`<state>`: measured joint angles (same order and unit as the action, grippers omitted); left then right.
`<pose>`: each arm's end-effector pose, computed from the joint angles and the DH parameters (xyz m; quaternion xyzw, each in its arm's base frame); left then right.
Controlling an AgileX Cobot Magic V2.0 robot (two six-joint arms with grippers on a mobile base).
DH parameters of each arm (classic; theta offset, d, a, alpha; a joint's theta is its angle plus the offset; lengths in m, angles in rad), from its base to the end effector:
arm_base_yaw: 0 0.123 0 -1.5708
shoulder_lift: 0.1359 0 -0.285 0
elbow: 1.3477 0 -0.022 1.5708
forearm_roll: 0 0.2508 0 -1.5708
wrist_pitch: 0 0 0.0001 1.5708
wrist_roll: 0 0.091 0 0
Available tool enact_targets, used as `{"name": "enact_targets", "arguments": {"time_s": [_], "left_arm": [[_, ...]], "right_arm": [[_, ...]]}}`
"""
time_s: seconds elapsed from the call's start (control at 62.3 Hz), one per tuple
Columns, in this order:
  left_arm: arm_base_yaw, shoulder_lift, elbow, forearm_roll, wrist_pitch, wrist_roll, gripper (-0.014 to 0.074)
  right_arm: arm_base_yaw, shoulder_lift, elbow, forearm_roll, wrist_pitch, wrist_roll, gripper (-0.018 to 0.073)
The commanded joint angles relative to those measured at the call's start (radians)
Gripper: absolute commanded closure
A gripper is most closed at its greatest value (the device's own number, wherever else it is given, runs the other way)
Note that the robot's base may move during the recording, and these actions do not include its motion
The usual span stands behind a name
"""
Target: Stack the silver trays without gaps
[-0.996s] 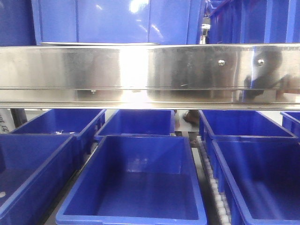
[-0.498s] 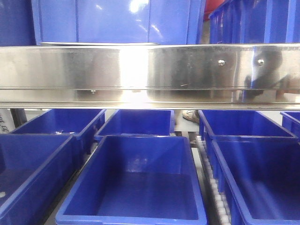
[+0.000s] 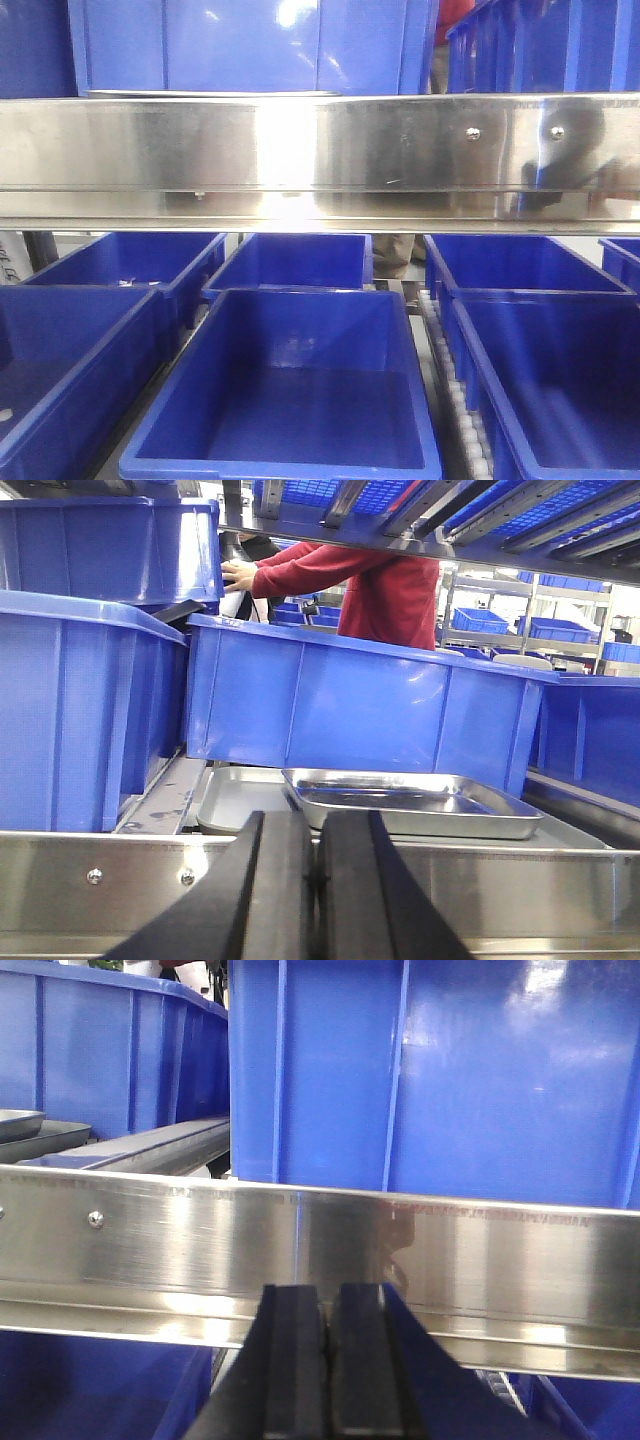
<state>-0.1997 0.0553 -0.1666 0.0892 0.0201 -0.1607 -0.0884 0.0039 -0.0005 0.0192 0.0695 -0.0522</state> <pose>0.0503 -0.0100 0.2642 0.0404 0.6400 -0.1032 0.7603 0.0566 -0.0049 0.2068 0.0190 0.7018 -0.0428 0.7109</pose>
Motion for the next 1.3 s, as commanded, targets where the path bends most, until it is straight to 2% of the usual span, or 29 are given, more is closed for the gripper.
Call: {"name": "enact_targets", "arguments": {"time_s": [0.0, 0.642, 0.803, 0.915, 1.156, 1.188, 1.285], "left_arm": [[-0.004, -0.002, 0.003, -0.006, -0.014, 0.000, 0.0592], [-0.004, -0.002, 0.003, -0.003, -0.012, 0.000, 0.0592], [0.005, -0.002, 0.010, 0.053, 0.043, 0.000, 0.0592], [0.053, -0.002, 0.052, 0.053, 0.019, 0.000, 0.0592], [0.177, -0.002, 0.167, -0.037, -0.229, 0.000, 0.0592], [0.185, -0.002, 0.167, -0.037, -0.184, 0.000, 0.0592], [0.195, -0.002, 0.167, -0.037, -0.174, 0.000, 0.0592]], "right_arm": [[0.001, -0.004, 0.001, 0.005, -0.010, -0.006, 0.0638], [0.001, -0.004, 0.001, 0.005, -0.010, -0.006, 0.0638], [0.001, -0.004, 0.001, 0.005, -0.010, -0.006, 0.0638], [0.001, -0.004, 0.001, 0.005, -0.010, -0.006, 0.0638], [0.001, -0.004, 0.001, 0.005, -0.010, -0.006, 0.0638], [0.001, -0.004, 0.001, 0.005, -0.010, -0.006, 0.0638], [0.001, -0.004, 0.001, 0.005, -0.010, -0.006, 0.0638]]}}
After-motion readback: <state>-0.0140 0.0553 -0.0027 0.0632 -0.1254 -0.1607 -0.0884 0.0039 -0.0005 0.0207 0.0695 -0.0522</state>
